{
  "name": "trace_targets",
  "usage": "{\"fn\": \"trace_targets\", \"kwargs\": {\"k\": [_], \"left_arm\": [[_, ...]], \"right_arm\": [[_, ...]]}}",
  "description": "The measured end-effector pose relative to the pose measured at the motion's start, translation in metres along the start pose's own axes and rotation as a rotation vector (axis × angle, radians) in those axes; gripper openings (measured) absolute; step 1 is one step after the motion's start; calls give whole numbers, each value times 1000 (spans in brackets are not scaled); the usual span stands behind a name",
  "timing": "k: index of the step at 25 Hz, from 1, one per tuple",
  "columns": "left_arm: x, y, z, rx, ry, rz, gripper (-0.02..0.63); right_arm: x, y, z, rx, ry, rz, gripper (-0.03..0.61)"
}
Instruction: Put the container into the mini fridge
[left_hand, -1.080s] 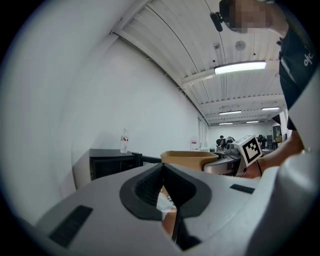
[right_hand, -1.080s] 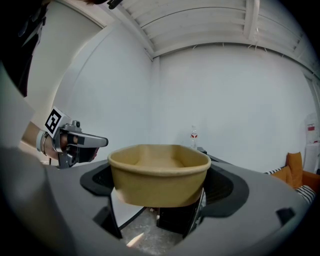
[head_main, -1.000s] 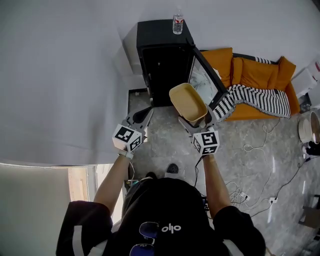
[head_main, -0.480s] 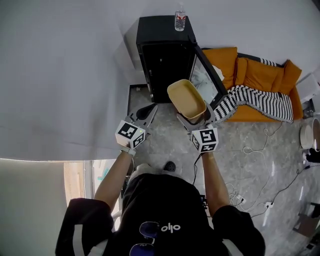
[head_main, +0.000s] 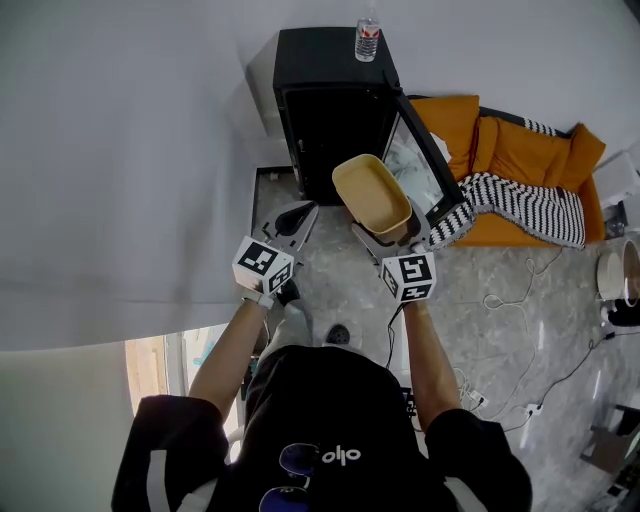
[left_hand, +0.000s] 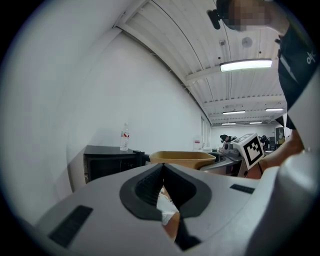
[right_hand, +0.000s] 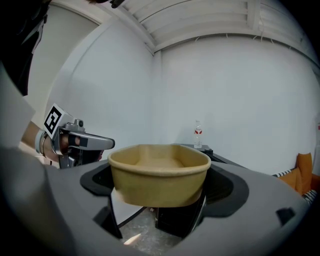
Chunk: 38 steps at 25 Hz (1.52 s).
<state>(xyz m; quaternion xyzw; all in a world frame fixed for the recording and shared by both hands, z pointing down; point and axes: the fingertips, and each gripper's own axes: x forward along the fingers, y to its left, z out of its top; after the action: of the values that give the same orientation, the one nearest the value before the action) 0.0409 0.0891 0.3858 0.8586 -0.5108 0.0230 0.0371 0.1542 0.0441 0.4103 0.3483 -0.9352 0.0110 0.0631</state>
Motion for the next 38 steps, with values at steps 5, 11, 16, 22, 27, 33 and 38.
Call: {"fn": "trace_targets", "kwargs": {"k": [5,11,16,22,27,33,38], "left_arm": [[20,44,2,-13,-6,-19,8],[39,99,10,-19,-1,-60,8],[53,141,6,-27,1,-94,6],[60,175,4,-40,3,-127,6],[65,195,1,-40,3,-160,8],[78,209,-5,-42,5,-182,7],[89,210,-19,-50,24,-194,6]], "right_arm": [[39,-9,8,0,8,-34,536],[93,-15,18,10,17,-80,536],[136,-11,19,18,28,-106,535],[168,-6,20,21,40,-144,535],[189,1,15,26,37,-185,535],[207,-2,7,35,39,-221,535],[216,-10,-9,43,48,-237,535]]}}
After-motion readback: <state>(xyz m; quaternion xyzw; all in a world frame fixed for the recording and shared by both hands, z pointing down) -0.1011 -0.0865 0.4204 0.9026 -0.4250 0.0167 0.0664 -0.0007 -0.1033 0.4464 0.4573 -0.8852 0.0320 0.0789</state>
